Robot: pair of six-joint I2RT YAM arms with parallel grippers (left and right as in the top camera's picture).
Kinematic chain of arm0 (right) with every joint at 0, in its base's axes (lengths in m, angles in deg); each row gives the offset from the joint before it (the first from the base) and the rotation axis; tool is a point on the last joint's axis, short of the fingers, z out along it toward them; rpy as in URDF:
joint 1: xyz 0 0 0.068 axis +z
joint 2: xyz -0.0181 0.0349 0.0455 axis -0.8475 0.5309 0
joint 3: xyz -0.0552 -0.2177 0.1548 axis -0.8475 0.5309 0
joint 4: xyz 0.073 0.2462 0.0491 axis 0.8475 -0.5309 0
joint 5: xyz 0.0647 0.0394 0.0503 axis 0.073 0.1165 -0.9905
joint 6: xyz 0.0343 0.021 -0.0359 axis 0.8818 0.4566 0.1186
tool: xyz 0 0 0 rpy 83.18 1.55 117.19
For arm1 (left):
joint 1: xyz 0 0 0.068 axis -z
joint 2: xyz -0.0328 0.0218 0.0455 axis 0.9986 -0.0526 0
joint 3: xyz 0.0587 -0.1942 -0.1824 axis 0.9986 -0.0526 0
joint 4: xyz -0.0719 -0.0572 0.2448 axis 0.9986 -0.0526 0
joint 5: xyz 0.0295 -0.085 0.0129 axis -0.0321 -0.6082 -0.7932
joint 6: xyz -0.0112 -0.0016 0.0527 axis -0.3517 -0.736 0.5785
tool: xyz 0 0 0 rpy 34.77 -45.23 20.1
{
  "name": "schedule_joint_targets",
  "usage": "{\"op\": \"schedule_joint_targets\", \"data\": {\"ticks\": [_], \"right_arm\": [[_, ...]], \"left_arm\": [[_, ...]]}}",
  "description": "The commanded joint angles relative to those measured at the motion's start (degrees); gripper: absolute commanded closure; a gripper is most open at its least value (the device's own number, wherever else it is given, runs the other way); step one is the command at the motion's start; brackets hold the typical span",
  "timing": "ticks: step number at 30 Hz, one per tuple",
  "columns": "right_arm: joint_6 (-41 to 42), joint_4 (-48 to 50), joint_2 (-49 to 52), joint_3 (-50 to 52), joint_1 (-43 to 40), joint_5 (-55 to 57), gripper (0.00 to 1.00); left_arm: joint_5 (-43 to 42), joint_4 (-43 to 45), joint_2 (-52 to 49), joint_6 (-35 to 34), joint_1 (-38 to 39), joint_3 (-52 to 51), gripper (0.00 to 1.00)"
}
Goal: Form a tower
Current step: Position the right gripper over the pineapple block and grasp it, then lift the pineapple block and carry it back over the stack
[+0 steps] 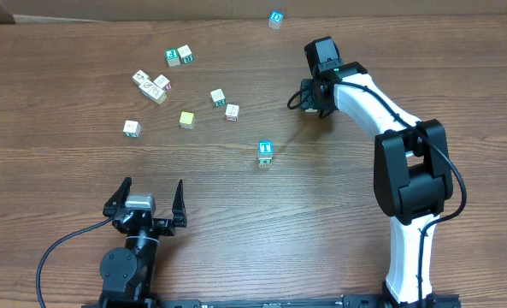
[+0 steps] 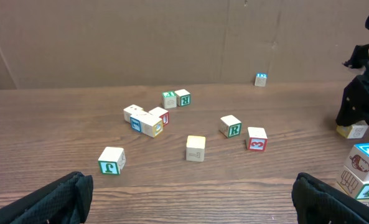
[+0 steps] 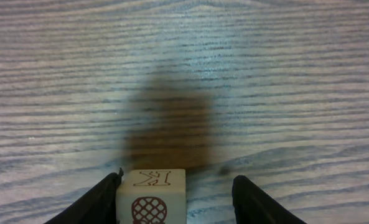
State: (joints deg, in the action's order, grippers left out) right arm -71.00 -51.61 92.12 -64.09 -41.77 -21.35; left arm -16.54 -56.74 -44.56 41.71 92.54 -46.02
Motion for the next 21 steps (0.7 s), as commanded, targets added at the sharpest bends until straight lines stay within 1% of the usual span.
{"op": "schedule_joint_targets", "data": {"ticks": [1, 2, 10, 14, 21], "right_arm": [[0.0, -0.1, 0.3, 0.0, -0.1, 0.0, 0.49], [0.0, -0.1, 0.3, 0.0, -0.1, 0.0, 0.53], [0.0, -1.2, 0.3, 0.0, -0.1, -0.1, 0.64], [0.0, -2.3, 0.3, 0.0, -0.1, 0.0, 0.72], [0.0, -3.7, -0.9, -0.2, -0.1, 0.0, 0.74]], "left_arm": [[-0.5, 0.1, 0.6, 0.9, -0.4, -0.2, 0.00], [-0.5, 0.1, 0.6, 0.9, -0.4, -0.2, 0.00], [-0.5, 0.1, 0.6, 0.9, -0.4, -0.2, 0.00], [-0.5, 0.1, 0.6, 0.9, -0.4, -0.2, 0.00], [-0.5, 0.1, 0.6, 0.9, -0.4, -0.2, 0.01]]}}
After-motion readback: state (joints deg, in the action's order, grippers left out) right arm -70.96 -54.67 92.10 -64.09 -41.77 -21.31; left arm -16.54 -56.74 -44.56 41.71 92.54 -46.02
